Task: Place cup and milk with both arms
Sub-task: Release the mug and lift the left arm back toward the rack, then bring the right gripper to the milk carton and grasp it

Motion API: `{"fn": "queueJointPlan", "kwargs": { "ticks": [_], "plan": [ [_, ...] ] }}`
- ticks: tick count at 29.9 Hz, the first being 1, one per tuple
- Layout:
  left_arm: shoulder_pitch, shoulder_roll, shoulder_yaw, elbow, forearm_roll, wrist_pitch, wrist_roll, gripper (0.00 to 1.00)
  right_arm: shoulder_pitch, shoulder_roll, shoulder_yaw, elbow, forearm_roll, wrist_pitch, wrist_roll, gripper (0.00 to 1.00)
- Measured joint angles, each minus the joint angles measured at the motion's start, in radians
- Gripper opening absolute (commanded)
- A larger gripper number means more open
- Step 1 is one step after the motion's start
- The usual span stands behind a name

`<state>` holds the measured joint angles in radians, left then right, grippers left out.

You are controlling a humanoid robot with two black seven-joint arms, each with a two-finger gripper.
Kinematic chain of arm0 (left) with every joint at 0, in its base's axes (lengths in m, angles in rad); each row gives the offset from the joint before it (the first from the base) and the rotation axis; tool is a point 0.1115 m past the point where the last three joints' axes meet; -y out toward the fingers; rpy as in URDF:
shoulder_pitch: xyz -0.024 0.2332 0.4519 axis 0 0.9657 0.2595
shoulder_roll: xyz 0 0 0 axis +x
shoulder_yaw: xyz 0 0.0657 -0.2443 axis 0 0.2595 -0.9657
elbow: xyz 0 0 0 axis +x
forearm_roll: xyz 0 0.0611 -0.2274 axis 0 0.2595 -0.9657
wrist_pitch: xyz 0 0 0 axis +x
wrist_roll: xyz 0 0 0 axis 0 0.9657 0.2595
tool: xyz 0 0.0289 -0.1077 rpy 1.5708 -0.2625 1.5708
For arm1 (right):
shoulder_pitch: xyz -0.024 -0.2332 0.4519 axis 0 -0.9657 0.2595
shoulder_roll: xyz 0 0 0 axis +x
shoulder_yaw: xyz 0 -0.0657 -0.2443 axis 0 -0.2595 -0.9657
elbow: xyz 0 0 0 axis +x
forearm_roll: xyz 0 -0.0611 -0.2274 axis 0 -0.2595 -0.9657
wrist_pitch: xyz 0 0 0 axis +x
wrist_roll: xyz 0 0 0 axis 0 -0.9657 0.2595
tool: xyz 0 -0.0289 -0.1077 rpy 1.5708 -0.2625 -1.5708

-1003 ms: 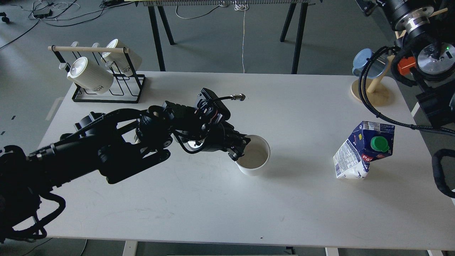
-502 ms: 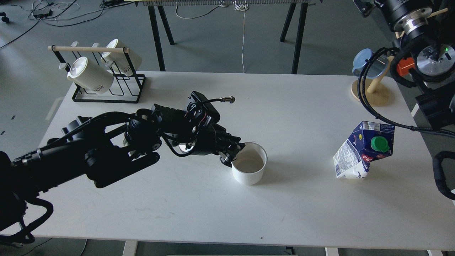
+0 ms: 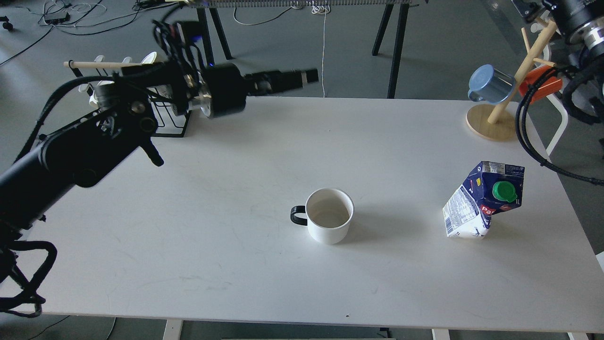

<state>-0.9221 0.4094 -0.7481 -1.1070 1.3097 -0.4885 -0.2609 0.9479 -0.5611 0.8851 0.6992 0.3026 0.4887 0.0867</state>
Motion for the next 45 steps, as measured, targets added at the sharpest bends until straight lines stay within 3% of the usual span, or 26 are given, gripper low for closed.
{"fn": "queueJointPlan", "kwargs": {
  "ticks": [6,10,15,20,26,34,45],
  "plan": [
    [0.001,0.0,-0.097,0.085,-0.395,0.0,0.006,1.0,-0.152,-0.163,0.013,0.165,0.072,0.0,0.009,0.99],
    [0.002,-0.02,-0.114,0.228,-0.642,0.0,0.014,1.0,-0.285,-0.238,0.04,0.249,0.113,0.0,0.022,0.99],
    [-0.005,-0.048,-0.114,0.393,-1.035,0.0,0.019,1.0,-0.512,-0.267,0.145,0.37,0.133,0.0,0.048,0.99],
    [0.0,-0.047,-0.113,0.453,-1.307,0.0,0.02,1.0,-0.728,-0.268,0.268,0.443,0.136,0.0,0.052,0.99],
    [0.024,-0.047,-0.112,0.497,-1.385,0.0,0.019,1.0,-0.962,-0.269,0.412,0.508,0.139,0.0,0.053,0.98],
    [0.04,-0.045,-0.097,0.503,-1.38,0.0,0.019,1.0,-1.198,-0.217,0.454,0.547,0.18,0.0,0.105,0.98],
    [0.052,-0.007,-0.076,0.501,-1.377,0.0,0.02,1.0,-1.367,-0.026,0.425,0.66,0.169,0.0,0.102,0.98]
  ]
}}
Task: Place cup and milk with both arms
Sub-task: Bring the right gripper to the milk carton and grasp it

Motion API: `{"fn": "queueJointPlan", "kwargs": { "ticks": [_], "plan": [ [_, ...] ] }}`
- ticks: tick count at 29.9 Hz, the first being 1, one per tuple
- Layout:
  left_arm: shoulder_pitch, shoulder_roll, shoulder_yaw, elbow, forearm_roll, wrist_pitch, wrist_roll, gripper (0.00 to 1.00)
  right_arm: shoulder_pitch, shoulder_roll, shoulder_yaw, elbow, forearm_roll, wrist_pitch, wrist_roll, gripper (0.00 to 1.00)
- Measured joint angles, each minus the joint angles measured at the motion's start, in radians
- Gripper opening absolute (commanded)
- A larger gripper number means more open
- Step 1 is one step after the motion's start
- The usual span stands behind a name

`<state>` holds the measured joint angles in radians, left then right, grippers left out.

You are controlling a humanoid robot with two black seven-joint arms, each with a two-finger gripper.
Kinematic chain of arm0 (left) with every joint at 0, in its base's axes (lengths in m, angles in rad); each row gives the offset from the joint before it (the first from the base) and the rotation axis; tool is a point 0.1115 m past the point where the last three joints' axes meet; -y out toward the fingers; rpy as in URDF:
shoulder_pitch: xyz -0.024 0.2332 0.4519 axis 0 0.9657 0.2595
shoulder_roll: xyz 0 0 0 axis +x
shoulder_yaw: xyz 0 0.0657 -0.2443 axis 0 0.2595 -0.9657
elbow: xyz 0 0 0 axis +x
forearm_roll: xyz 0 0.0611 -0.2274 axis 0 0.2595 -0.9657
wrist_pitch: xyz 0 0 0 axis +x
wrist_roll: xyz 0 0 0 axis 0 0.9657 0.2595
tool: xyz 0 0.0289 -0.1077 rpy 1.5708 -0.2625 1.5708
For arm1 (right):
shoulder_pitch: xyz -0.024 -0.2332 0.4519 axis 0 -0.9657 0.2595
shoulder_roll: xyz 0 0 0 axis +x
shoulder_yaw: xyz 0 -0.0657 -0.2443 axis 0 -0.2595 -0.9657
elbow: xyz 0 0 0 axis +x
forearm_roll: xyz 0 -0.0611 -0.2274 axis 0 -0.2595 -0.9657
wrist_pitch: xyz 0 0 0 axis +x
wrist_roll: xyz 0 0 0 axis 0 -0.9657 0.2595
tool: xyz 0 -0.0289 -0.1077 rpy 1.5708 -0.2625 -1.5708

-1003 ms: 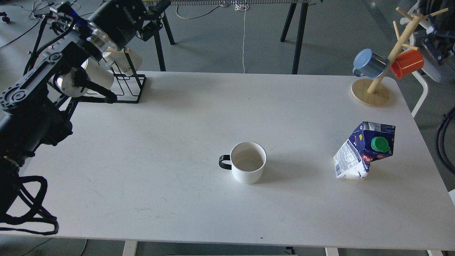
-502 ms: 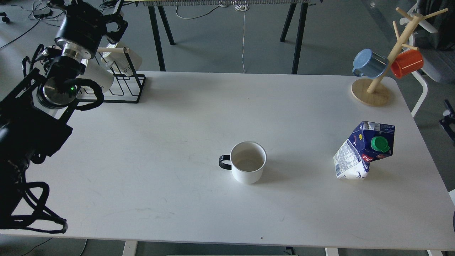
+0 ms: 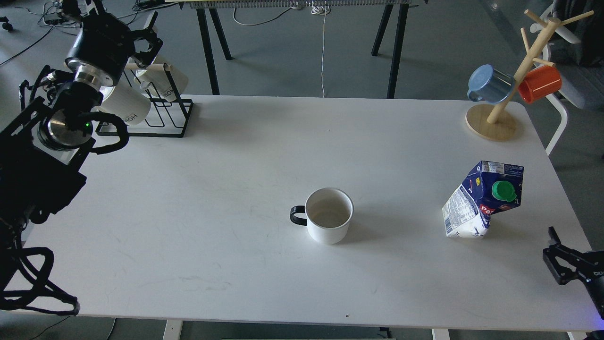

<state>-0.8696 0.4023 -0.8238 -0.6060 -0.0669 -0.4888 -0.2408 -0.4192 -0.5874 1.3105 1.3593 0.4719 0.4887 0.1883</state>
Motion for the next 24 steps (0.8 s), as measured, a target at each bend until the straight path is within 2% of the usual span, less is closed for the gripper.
{"fn": "queueJointPlan", "kwargs": {
  "ticks": [7,18,24],
  "plan": [
    [0.001,0.004,0.0,-0.002,-0.001,0.0,0.001,1.0,-0.059,0.066,-0.014,0.137,-0.032,0.0,-0.002,0.99],
    [-0.009,0.009,0.002,-0.003,0.001,0.0,0.005,1.0,0.022,0.249,-0.11,0.042,-0.167,0.0,-0.009,0.94],
    [-0.004,0.05,0.002,-0.009,0.001,0.0,0.063,1.0,0.062,0.286,-0.122,0.03,-0.177,0.0,-0.006,0.9]
  ]
}}
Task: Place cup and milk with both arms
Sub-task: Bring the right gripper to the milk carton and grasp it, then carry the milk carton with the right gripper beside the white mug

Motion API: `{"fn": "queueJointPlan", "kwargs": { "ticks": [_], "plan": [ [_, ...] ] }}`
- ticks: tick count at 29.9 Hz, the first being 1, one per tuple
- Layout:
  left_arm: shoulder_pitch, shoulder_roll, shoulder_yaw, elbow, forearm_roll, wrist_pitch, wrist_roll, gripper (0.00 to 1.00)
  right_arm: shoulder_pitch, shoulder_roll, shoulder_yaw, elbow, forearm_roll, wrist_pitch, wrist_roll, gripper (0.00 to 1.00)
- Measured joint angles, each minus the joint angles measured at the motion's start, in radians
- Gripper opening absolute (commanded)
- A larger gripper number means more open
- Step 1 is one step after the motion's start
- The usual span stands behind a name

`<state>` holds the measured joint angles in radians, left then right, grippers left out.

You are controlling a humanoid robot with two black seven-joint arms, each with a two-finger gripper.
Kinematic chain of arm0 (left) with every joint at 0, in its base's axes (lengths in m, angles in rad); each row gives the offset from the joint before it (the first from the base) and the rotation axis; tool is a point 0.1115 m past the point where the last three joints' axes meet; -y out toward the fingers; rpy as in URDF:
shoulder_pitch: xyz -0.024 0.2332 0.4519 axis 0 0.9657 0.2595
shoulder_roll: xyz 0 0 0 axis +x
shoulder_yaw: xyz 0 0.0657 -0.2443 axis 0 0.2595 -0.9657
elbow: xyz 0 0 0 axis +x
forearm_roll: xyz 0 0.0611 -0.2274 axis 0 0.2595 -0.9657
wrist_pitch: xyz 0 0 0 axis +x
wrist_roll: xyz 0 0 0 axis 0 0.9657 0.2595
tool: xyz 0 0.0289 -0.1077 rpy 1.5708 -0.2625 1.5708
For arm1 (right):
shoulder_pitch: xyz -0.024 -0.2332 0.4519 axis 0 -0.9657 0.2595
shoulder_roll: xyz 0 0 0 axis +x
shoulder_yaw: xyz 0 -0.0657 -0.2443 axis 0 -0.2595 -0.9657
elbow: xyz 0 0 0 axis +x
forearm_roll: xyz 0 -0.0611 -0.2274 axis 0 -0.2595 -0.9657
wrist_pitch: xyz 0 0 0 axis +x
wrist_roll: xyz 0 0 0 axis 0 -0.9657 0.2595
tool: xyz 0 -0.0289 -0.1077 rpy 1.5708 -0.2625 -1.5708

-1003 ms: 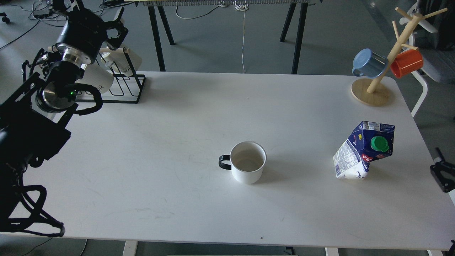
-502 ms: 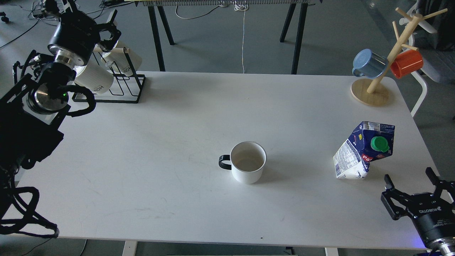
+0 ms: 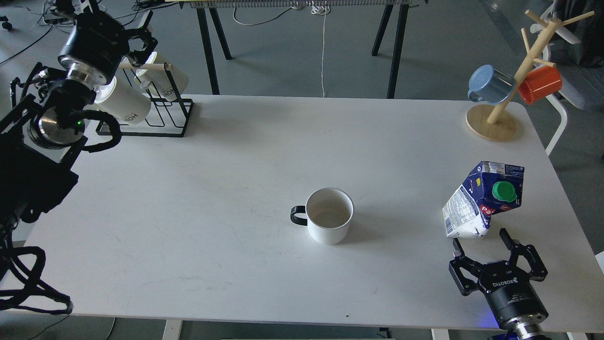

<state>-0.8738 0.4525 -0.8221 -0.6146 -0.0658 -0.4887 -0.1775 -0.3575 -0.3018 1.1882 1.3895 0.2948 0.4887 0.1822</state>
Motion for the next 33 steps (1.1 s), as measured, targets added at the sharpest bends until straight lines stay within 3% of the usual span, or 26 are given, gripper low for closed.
{"fn": "queueJointPlan", "kwargs": {
  "ticks": [3,10,12,15,18,33],
  "plan": [
    [0.0,0.011,0.0,-0.002,0.0,0.0,0.023,1.0,0.012,0.001,0.0,0.0,0.0,0.0,0.0,0.85],
    [0.0,0.015,0.001,-0.002,0.0,0.0,0.029,1.0,0.05,0.003,0.012,0.001,0.0,0.0,0.004,0.71],
    [0.0,0.013,0.001,-0.002,0.001,0.0,0.029,1.0,0.067,0.012,0.011,0.0,-0.001,0.0,0.006,0.58],
    [0.004,0.01,0.001,-0.002,0.002,0.0,0.03,1.0,0.083,0.035,0.011,-0.005,-0.024,0.0,0.006,0.29],
    [0.005,0.01,0.001,-0.002,0.003,0.0,0.03,1.0,0.089,0.047,0.012,-0.012,-0.063,0.0,0.007,0.19],
    [0.003,0.013,0.001,-0.002,0.003,0.0,0.032,1.0,0.088,0.102,-0.031,0.075,-0.09,0.0,0.008,0.16]
  ]
}}
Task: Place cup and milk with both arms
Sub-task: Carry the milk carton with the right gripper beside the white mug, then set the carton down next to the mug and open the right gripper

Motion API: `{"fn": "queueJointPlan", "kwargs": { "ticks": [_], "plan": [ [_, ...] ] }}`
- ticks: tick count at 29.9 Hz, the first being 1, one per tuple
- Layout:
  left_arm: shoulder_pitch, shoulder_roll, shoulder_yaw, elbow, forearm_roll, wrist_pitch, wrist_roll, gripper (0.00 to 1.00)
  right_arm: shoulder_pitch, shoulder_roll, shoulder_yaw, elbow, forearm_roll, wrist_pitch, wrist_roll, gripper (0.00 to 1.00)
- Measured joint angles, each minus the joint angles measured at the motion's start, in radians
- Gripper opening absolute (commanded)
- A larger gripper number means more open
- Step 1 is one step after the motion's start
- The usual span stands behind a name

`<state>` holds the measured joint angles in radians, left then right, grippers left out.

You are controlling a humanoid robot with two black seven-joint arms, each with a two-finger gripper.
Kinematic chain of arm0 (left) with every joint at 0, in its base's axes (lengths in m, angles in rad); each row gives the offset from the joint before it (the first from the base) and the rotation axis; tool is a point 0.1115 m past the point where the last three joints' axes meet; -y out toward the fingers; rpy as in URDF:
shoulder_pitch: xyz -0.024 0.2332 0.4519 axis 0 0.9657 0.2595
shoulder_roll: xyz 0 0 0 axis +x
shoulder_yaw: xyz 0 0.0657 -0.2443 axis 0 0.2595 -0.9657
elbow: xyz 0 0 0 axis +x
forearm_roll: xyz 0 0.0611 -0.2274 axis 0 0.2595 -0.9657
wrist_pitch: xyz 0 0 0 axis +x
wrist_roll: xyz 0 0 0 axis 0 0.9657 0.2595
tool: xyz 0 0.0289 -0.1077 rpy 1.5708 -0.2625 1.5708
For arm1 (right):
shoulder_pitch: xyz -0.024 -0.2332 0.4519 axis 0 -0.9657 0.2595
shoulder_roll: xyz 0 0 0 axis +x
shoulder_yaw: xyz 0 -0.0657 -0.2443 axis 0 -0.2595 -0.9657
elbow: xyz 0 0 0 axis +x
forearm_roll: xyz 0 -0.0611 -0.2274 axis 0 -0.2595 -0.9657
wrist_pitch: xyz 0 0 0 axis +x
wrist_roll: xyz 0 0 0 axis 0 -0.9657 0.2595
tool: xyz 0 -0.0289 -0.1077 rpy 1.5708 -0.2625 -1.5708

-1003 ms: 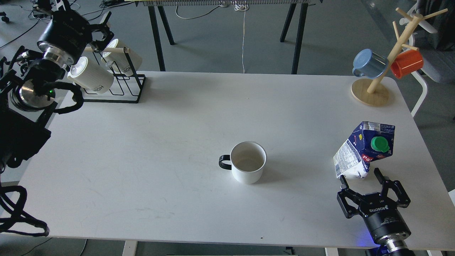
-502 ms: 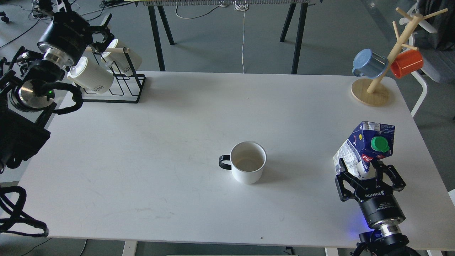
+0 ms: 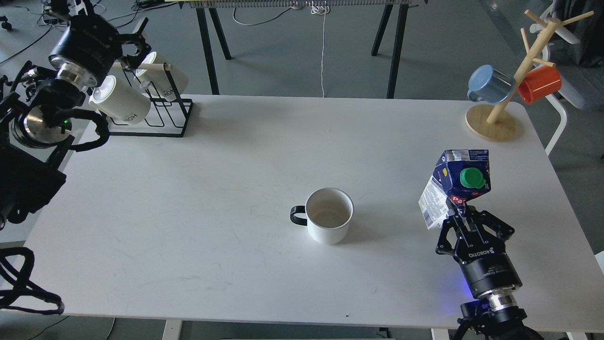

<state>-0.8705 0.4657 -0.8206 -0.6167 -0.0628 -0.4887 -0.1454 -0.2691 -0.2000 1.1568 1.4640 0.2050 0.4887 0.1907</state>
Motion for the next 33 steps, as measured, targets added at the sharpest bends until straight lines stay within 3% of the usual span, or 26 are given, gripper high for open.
{"fn": "queueJointPlan", "kwargs": {
  "ticks": [14,22,33],
  "plan": [
    [-0.002,0.01,0.039,0.0,0.002,0.0,0.008,1.0,0.073,0.142,-0.186,-0.061,-0.04,0.0,-0.007,0.17],
    [-0.002,0.013,0.049,0.0,0.002,0.0,0.003,1.0,0.084,0.154,-0.209,-0.087,-0.047,0.0,-0.007,0.18],
    [-0.002,0.011,0.05,0.0,0.002,0.0,0.003,1.0,0.087,0.152,-0.2,-0.113,-0.046,0.0,-0.001,0.46]
  ]
}}
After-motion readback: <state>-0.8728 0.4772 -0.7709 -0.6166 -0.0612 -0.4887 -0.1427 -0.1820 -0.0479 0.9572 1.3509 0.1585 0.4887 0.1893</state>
